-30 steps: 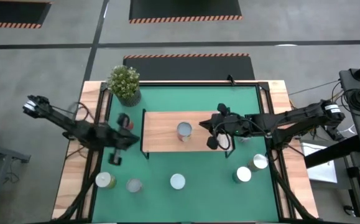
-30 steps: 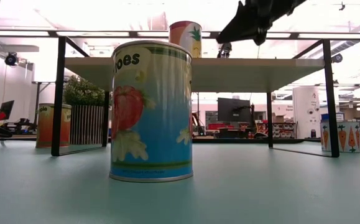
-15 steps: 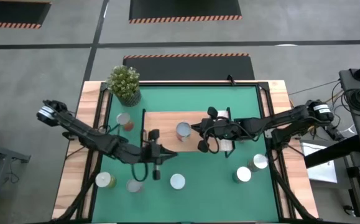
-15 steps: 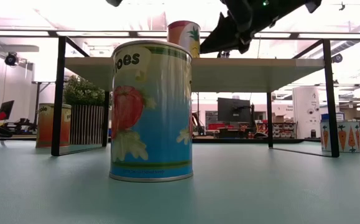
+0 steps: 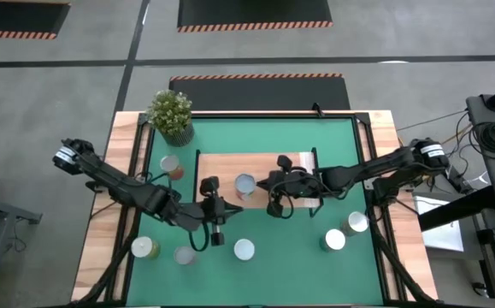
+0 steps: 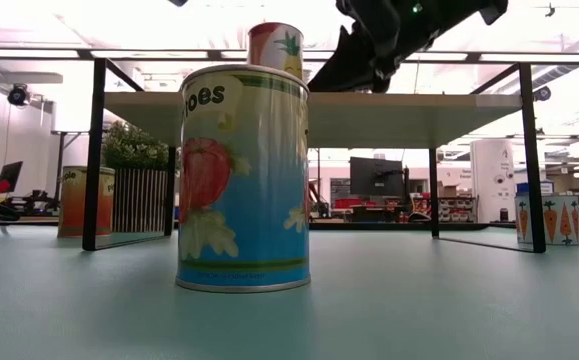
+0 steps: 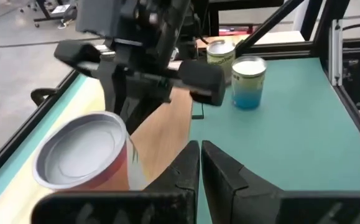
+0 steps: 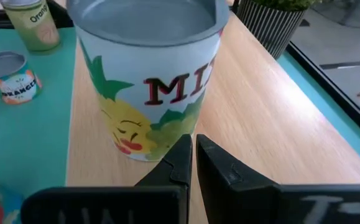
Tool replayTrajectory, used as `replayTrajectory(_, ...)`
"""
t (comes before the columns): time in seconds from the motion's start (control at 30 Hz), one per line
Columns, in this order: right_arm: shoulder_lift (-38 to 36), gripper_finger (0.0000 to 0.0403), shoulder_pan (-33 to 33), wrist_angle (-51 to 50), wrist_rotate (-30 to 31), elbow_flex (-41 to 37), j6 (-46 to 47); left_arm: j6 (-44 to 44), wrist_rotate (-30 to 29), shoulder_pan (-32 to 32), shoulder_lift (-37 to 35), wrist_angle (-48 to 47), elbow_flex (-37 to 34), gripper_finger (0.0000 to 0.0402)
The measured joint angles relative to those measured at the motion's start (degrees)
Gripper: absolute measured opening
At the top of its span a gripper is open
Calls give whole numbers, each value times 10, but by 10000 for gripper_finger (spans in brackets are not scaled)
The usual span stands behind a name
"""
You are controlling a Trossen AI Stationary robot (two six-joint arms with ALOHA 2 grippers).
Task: Pick and place cans onto a shelf
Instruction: Put the canned of mixed fruits on the shelf
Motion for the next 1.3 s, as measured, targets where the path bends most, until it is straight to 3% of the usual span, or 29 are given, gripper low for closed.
replayTrajectory(0.17, -21, 13, 9, -35, 4, 0, 23, 13, 0, -1, 0, 1, 9, 0)
replayTrajectory(0.43, -74, 13, 41, -61, 66, -8, -1, 19, 0, 6, -1, -16, 63, 0)
replayTrajectory(0.7, -123, 13, 49, -18, 67, -55, -49, -45, 1, 15, -1, -116, 126, 0)
replayTrajectory(0.97, -204, 13, 51, 79, 48, -132, -116, -105, 4, 24, -1, -124, 130, 0)
replayTrajectory(1.1, -243, 13, 51, 81, 11, -150, -124, -130, 42, 48, -1, -137, 129, 0)
replayTrajectory(1.3, -280, 13, 51, 80, 11, -177, -124, -146, 65, 80, 0, -166, 128, 0)
